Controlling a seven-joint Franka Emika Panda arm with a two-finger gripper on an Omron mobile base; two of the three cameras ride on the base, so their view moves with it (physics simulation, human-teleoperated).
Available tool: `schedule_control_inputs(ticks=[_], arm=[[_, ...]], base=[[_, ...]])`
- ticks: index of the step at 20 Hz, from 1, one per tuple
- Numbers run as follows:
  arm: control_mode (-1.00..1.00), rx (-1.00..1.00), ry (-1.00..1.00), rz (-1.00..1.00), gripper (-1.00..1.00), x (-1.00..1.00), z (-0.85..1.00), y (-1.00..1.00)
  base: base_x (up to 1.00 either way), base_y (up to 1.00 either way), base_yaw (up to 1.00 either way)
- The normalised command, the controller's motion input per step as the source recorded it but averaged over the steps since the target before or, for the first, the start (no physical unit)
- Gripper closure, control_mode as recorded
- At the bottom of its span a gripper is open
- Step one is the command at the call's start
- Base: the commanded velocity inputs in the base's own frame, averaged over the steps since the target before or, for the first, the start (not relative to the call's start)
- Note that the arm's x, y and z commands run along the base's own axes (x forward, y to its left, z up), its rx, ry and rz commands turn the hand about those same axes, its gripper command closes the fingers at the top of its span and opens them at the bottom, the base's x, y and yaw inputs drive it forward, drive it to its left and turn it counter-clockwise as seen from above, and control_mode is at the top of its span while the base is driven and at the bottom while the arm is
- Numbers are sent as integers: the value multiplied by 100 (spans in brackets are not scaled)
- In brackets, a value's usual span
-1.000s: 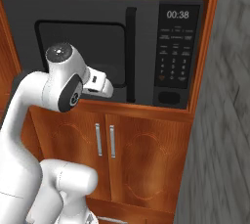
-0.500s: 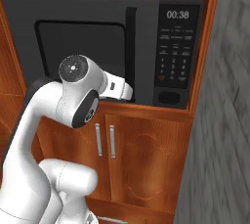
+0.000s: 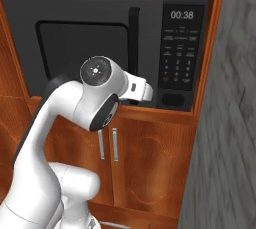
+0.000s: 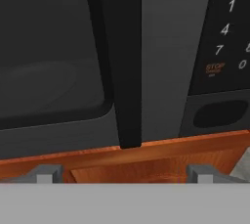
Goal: Pick the cheese from the counter and place it in the microwave. Then turn on the microwave.
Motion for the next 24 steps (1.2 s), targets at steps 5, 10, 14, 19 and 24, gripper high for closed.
schedule_control_inputs(ticks=[5, 10, 14, 19, 24], arm=[[-100, 4, 0, 0, -100, 13, 18, -23], [-100, 5, 0, 0, -100, 9, 11, -3], [-100, 5, 0, 0, -100, 6, 5, 0], [-100, 1, -7, 1, -100, 13, 4, 0], [-100, 0, -10, 1, -100, 15, 1, 9]], base=[[0, 0, 0], [0, 0, 0], [0, 0, 0], [0, 0, 0], [0, 0, 0]])
